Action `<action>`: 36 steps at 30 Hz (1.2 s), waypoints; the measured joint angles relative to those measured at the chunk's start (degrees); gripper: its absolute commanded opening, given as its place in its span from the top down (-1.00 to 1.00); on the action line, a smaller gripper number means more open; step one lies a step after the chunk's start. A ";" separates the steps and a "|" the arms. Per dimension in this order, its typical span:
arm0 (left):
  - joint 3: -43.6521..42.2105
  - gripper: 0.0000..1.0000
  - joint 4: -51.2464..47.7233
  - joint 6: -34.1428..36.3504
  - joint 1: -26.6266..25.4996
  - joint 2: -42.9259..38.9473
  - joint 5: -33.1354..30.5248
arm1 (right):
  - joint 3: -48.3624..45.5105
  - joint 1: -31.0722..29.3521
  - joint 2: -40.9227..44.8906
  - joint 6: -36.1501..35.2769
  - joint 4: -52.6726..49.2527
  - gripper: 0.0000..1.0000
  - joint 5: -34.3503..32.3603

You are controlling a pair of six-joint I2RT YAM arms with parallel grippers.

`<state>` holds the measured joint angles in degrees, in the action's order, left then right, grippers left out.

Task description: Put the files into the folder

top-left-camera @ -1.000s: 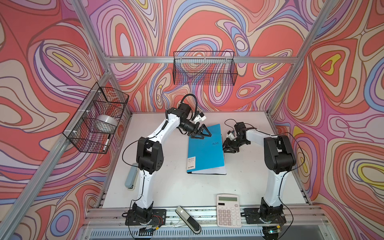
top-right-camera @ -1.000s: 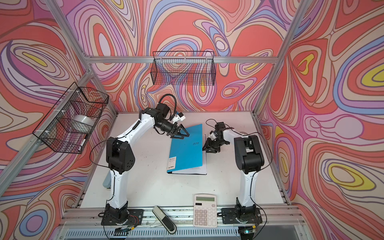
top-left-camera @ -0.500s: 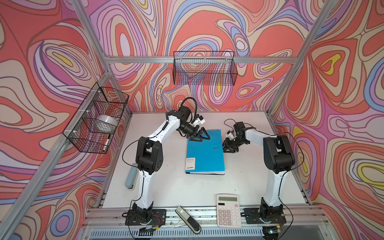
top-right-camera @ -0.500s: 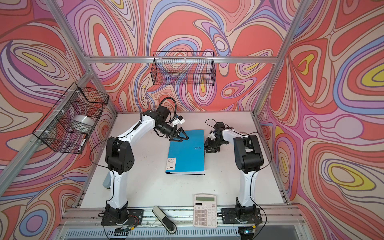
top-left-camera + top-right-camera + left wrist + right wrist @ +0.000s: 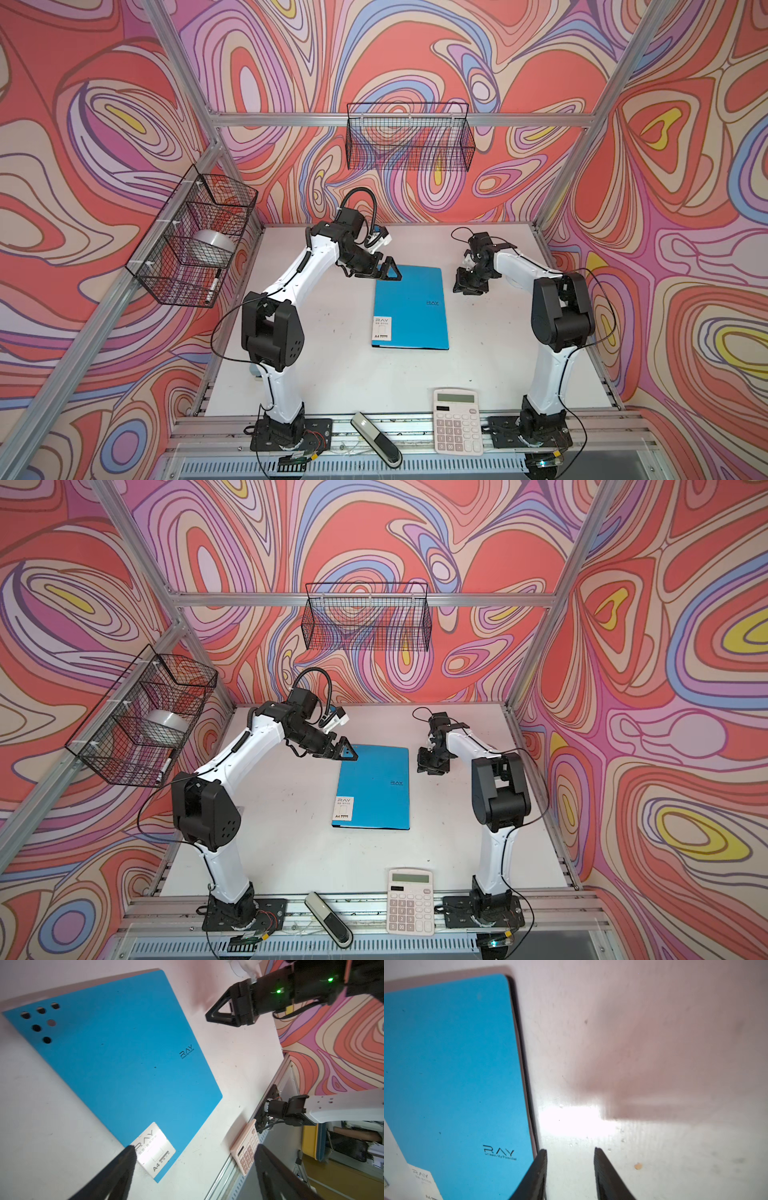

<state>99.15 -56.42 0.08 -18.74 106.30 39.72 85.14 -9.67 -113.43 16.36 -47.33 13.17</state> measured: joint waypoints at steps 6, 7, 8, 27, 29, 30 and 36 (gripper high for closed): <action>-13.11 -1.00 8.17 -2.75 5.81 -6.03 -8.02 | -4.72 0.02 9.73 -0.02 7.61 0.18 -2.58; -15.41 -1.00 9.90 -2.99 6.73 -7.08 -10.19 | -5.88 0.17 11.50 -0.02 9.33 0.17 -2.40; -17.29 -1.00 11.58 -3.26 7.26 -8.07 -12.26 | -6.69 0.28 12.74 -0.02 10.69 0.15 -2.05; -57.37 -1.00 63.23 -4.09 17.14 -20.22 -31.19 | -36.52 7.19 25.18 -11.21 51.43 -0.97 -1.92; -57.75 -1.00 66.27 -4.50 17.70 -19.96 -30.88 | -37.90 7.56 25.18 -11.76 54.05 -0.97 -1.75; -58.38 -1.00 68.17 -4.68 17.86 -20.00 -30.80 | -38.53 7.67 25.18 -12.09 55.15 -0.97 -1.60; -66.60 -1.00 75.76 -4.74 17.99 -24.59 -30.23 | -42.29 10.03 25.16 -12.48 62.55 -0.97 -1.68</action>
<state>32.56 19.33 -4.67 -0.75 81.71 9.50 42.85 0.36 -88.27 3.88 15.22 11.49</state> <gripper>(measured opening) 0.998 0.985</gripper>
